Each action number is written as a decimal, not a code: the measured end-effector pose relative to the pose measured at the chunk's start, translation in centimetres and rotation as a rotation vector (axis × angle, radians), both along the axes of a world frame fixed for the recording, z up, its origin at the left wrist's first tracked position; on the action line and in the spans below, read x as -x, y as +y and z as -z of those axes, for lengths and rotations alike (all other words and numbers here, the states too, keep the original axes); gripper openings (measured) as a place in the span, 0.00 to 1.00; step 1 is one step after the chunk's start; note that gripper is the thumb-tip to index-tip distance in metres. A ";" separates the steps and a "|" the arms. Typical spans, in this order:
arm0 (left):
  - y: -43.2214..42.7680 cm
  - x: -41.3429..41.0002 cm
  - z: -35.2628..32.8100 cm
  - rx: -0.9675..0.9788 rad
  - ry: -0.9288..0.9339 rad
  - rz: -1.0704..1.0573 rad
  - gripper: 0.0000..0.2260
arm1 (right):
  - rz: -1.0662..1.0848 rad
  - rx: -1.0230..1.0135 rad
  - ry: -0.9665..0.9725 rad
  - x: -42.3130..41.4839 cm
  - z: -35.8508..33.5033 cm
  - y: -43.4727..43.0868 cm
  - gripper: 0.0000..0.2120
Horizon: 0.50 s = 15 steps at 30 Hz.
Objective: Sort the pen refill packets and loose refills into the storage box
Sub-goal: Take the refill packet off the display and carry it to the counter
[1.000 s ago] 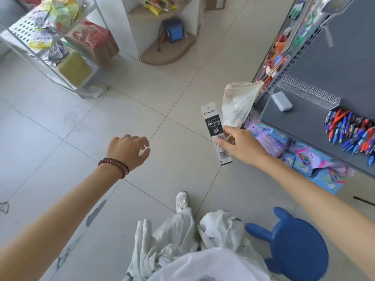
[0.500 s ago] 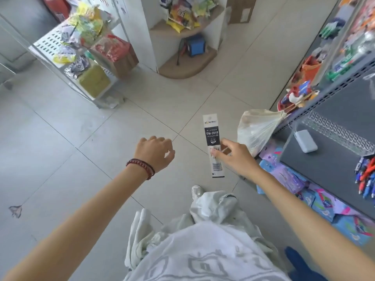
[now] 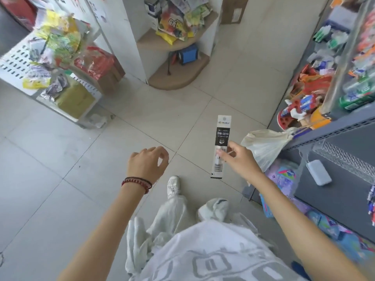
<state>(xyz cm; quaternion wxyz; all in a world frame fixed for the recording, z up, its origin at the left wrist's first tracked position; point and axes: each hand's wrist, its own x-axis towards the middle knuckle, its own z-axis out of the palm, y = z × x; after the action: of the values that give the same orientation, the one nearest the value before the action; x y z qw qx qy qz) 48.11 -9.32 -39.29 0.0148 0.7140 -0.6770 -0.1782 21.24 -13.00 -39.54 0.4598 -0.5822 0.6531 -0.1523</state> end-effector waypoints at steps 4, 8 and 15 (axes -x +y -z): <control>-7.0 -1.3 0.1 0.053 0.038 0.031 0.08 | 0.101 0.000 0.004 -1.6 -0.7 -3.9 0.05; -13.7 -1.0 0.3 0.029 0.030 0.132 0.08 | 0.230 -0.007 0.009 -0.4 -0.6 -7.5 0.04; -24.5 3.1 1.2 -0.013 0.038 0.232 0.07 | 0.363 -0.069 -0.030 3.1 2.3 -14.6 0.06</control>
<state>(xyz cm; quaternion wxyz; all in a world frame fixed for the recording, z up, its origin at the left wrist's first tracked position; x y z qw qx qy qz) 44.98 -33.82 -40.51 0.0023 0.6275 -0.7533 -0.1966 18.14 -27.63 -41.79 0.4542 -0.4364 0.7452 -0.2189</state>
